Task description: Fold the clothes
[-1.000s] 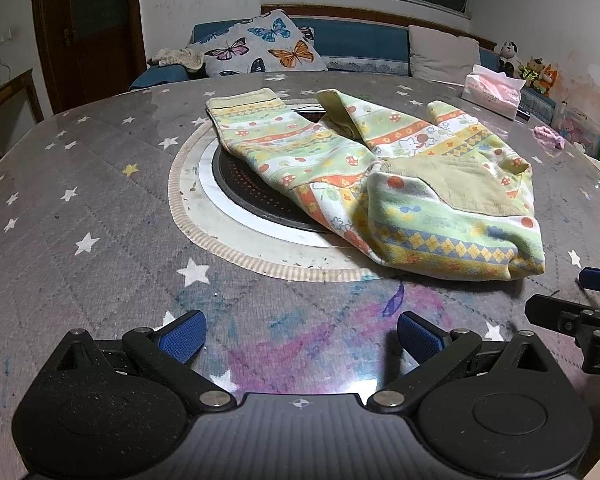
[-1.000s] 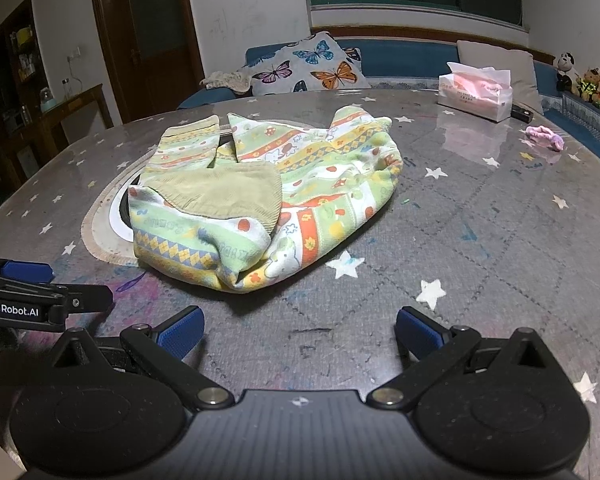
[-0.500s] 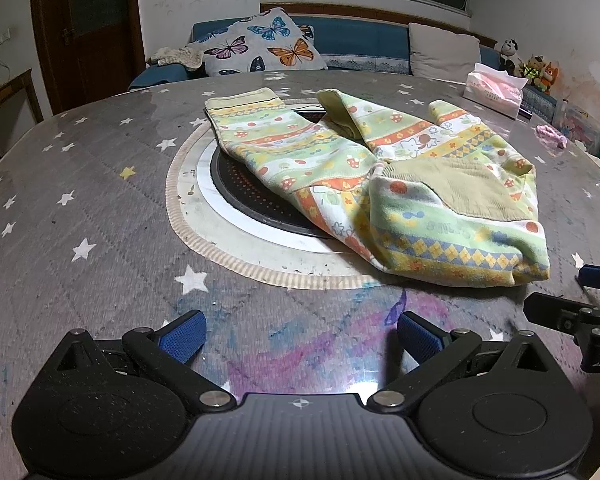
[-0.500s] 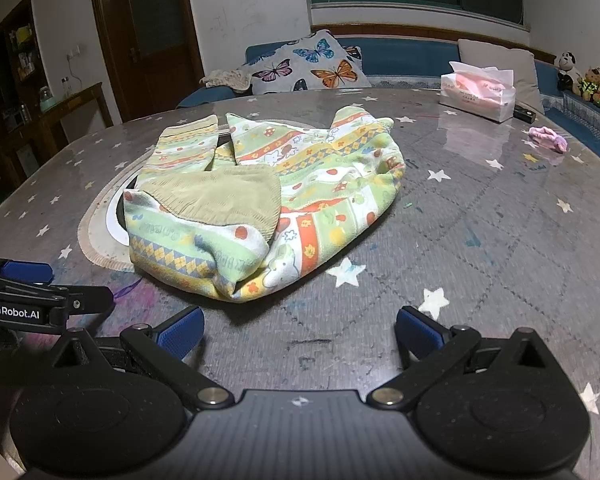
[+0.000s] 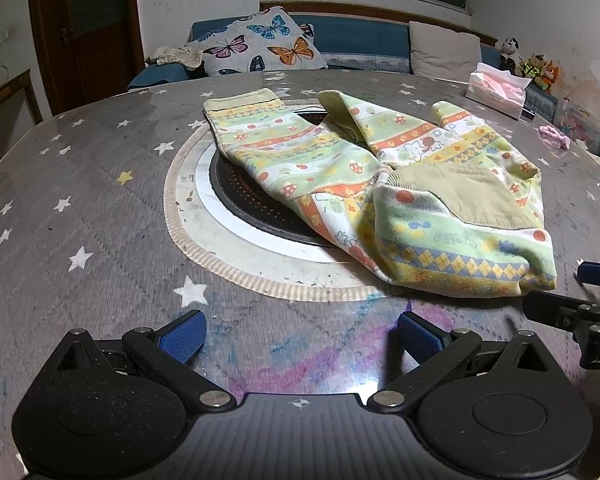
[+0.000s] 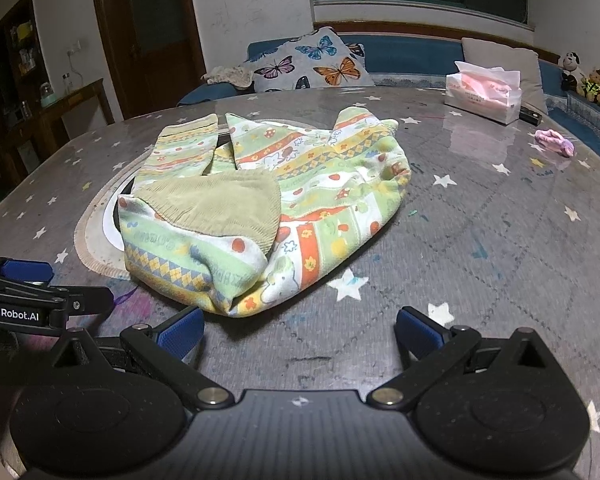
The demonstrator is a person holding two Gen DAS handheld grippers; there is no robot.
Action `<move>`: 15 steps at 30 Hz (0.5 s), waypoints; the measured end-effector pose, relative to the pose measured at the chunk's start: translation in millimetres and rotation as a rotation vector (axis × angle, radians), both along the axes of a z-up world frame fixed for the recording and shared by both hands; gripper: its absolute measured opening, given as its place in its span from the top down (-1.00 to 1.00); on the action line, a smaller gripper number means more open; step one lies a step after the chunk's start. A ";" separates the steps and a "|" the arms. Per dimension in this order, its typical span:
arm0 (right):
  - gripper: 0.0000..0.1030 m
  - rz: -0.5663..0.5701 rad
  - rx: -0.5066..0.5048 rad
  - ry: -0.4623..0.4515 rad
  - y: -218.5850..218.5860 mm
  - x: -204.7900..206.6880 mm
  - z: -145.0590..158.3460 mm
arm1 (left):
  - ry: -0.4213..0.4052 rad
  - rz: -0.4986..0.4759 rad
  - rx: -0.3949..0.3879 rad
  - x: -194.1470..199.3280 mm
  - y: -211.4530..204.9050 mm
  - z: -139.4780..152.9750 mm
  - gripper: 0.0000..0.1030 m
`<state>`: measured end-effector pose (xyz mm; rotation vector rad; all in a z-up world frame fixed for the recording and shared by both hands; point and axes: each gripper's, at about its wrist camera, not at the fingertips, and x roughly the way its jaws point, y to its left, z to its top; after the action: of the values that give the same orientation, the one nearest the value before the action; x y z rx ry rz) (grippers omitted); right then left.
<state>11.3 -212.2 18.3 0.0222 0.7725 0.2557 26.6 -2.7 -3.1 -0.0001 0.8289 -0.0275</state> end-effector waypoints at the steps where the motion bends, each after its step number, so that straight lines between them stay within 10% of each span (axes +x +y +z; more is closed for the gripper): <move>1: -1.00 0.000 -0.001 0.000 -0.2 1.3 0.4 | 0.000 0.000 0.000 0.9 0.3 0.1 -1.00; 15: -1.00 0.003 0.029 -0.017 -11.2 29.3 19.3 | -0.058 0.023 0.014 22.7 17.5 21.4 -1.00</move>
<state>40.5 -223.4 37.6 0.0463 0.7521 0.2701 49.3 14.8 18.2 0.0044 0.7706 0.0001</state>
